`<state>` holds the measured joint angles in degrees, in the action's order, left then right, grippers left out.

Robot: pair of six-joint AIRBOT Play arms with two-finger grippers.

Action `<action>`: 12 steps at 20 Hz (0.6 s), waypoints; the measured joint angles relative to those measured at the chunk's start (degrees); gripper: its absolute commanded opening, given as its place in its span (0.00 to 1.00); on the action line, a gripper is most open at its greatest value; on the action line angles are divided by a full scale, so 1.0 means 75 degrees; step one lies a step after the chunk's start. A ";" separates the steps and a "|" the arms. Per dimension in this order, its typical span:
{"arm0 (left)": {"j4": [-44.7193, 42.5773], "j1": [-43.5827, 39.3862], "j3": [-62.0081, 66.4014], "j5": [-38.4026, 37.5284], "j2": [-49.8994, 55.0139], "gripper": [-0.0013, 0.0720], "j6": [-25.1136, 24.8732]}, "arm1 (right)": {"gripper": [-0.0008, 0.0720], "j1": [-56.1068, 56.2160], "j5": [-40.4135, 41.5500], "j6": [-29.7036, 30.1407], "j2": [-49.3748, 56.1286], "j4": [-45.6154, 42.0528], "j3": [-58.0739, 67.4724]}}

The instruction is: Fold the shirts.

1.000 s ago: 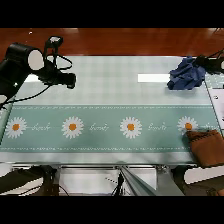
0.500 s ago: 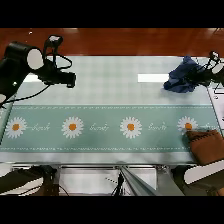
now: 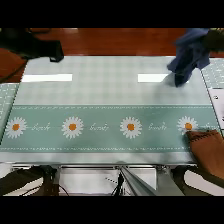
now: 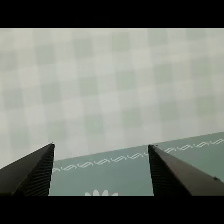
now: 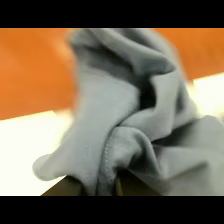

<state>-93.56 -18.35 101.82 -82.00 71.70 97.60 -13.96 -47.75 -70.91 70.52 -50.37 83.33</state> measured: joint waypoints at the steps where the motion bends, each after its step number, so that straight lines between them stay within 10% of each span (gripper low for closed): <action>1: 0.0029 -0.0023 0.0361 -0.0149 -0.0160 1.00 -0.0023 | 0.05 0.0254 -0.0076 0.0125 -0.0452 0.0227 0.0000; 12: 0.0140 -0.0303 0.1451 -0.2192 -0.1877 1.00 -0.0050 | 0.05 0.4934 -0.1827 -0.0647 -0.0813 -0.1209 0.0000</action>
<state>-92.51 -20.62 112.71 -98.43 57.63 97.23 23.05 -61.45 -75.77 64.42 -59.44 83.33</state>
